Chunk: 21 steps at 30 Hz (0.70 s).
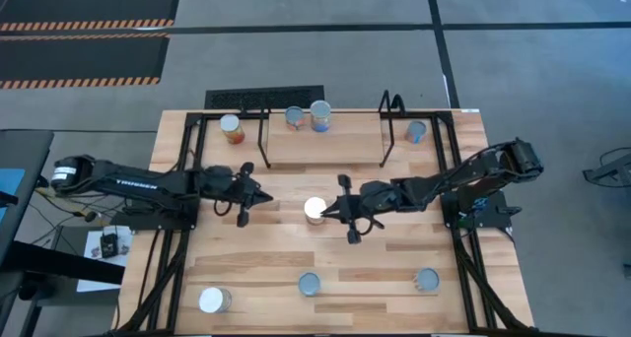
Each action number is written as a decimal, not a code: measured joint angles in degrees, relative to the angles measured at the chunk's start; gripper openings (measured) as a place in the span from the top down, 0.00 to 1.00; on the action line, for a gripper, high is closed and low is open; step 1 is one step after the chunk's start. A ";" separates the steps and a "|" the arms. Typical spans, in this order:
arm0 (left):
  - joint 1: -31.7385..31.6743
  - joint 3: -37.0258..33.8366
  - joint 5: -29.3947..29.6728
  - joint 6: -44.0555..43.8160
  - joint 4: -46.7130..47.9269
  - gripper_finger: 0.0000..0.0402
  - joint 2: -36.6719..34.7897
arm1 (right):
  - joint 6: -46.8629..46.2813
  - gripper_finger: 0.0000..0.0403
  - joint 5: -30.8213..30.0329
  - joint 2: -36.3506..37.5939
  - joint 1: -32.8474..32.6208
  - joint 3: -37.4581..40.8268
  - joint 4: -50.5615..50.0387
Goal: Pick and place cans onto a shelf
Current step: Put the left canned corn on the shelf
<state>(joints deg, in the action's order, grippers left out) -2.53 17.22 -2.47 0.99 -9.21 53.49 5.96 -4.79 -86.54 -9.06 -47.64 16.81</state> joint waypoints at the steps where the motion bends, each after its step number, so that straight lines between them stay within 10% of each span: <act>1: 1.08 0.70 1.19 0.01 0.60 1.00 0.49 | -0.33 0.88 -0.57 0.00 0.01 0.00 -0.83; 9: 3.98 13.20 14.77 -2.98 22.31 1.00 0.91 | 0.56 0.85 -2.61 0.00 -0.35 0.00 -1.24; 21: 4.15 23.16 5.90 2.22 26.19 1.00 8.82 | 3.51 0.77 -2.63 -0.09 -0.64 0.00 -4.38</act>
<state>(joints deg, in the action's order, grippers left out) 1.62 40.38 3.43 3.21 16.98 62.31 9.47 -7.42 -86.63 -9.70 -47.64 12.43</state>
